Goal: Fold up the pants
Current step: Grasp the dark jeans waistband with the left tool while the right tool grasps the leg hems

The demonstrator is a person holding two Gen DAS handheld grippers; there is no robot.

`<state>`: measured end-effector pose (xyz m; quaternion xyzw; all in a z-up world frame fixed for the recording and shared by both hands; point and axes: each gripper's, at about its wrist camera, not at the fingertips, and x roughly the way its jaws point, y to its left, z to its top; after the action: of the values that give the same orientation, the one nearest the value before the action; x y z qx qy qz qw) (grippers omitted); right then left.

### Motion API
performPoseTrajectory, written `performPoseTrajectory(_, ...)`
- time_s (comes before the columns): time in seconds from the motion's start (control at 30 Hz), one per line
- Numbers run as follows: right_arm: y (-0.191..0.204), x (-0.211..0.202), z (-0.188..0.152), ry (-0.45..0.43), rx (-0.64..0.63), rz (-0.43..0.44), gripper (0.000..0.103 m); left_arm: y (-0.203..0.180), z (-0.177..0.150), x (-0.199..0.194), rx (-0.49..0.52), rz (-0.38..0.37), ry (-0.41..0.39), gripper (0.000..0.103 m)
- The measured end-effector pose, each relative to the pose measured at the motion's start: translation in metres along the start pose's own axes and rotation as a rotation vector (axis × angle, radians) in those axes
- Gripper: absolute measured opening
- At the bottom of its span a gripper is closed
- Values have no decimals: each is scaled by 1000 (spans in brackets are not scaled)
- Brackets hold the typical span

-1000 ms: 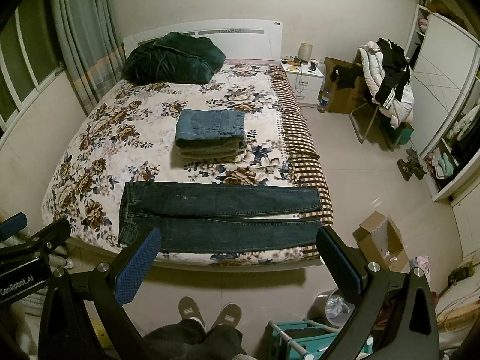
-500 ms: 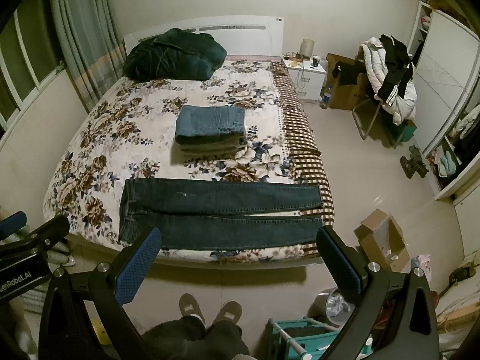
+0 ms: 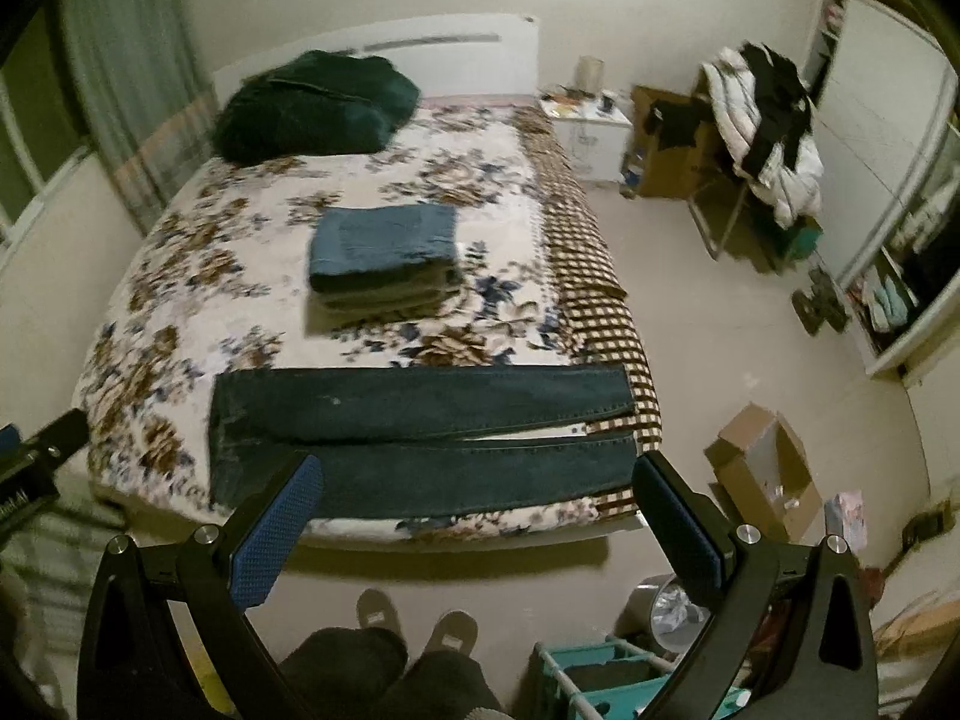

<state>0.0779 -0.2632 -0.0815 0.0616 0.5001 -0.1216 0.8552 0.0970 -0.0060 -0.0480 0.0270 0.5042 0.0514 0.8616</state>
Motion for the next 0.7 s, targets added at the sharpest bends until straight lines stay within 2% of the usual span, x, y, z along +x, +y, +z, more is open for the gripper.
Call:
performPoseTrajectory(0.17,-8,109,37,71,83,-43,103,-7,40,121,-53,39,128,103)
performPoseTrajectory(0.33,-19,257,73,198,238,-62,103,-10,68,266,-111,95,320,103)
performPoseTrajectory(0.4,-28,322,81,250,314,-54,103,-6,77,337,-158,116,408,103)
performPoseTrajectory(0.43,-33,364,85,290,358,-68,103,-4,77,360,-175,131,436,103)
performPoseTrajectory(0.5,-43,424,86,345,417,-73,103,2,79,429,-234,149,523,103)
performPoseTrajectory(0.6,-62,526,82,454,533,-90,103,18,76,502,-326,163,607,103)
performPoseTrajectory(0.7,-76,597,72,525,617,-120,103,30,76,569,-402,177,674,103)
